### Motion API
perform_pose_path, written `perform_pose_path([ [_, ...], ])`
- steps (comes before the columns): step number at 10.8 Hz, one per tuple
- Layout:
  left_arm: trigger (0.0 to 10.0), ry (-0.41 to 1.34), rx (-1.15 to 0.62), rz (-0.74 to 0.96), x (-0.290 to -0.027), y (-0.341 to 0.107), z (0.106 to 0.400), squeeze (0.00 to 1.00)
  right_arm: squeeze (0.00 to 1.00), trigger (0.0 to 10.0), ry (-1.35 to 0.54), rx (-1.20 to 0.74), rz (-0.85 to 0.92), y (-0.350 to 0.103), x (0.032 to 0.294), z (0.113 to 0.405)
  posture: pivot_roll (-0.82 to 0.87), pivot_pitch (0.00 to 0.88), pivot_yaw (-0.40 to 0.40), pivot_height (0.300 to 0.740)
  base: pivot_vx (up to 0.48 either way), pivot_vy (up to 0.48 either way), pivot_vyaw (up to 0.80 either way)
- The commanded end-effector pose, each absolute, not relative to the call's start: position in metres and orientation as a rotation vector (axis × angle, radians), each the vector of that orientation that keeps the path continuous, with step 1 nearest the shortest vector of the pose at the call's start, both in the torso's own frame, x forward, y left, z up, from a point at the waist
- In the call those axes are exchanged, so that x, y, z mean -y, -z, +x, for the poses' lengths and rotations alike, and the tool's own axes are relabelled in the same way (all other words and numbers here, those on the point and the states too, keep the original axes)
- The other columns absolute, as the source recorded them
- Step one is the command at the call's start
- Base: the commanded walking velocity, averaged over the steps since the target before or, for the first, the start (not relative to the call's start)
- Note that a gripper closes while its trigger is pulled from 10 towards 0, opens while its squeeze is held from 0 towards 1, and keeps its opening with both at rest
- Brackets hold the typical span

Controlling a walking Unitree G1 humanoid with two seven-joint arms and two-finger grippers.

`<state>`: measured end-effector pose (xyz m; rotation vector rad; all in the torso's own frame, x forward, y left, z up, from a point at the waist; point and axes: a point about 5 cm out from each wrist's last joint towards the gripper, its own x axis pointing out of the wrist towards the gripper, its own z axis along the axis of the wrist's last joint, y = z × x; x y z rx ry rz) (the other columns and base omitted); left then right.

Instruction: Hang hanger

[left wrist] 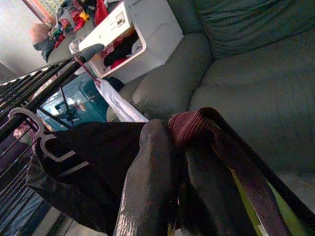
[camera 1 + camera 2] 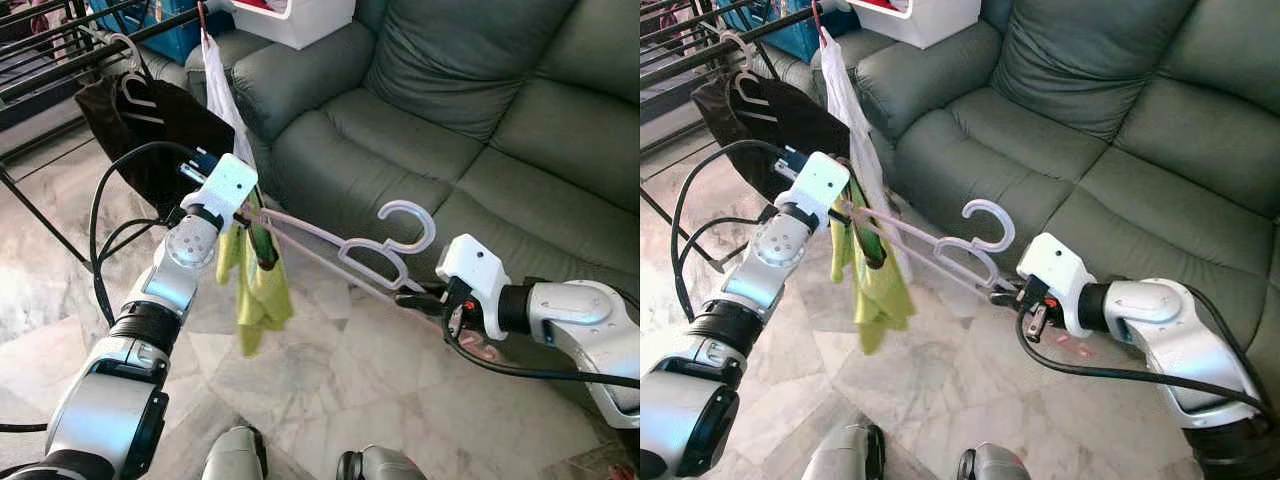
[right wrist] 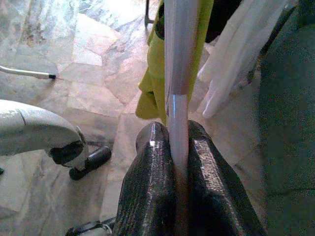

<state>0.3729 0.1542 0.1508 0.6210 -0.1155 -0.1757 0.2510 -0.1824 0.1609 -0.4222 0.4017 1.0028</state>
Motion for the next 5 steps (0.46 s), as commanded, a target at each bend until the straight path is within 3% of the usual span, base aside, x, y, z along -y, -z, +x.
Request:
perform_pose_path([
  [1, 10.0, 0.157, 0.148, 0.637, -0.158, -0.16, 0.376, 0.0, 0.0, 10.0, -0.987, -0.4, -0.449, -0.163, 0.186, 0.253, -0.08, 0.097, -0.023, 0.74, 0.0, 0.0, 0.0],
  [5, 10.0, 0.134, 0.162, 0.641, -0.162, -0.165, 0.378, 0.0, 0.0, 10.0, -0.942, -0.424, -0.429, -0.153, 0.191, 0.254, -0.08, 0.095, -0.02, 0.74, 0.0, 0.0, 0.0],
])
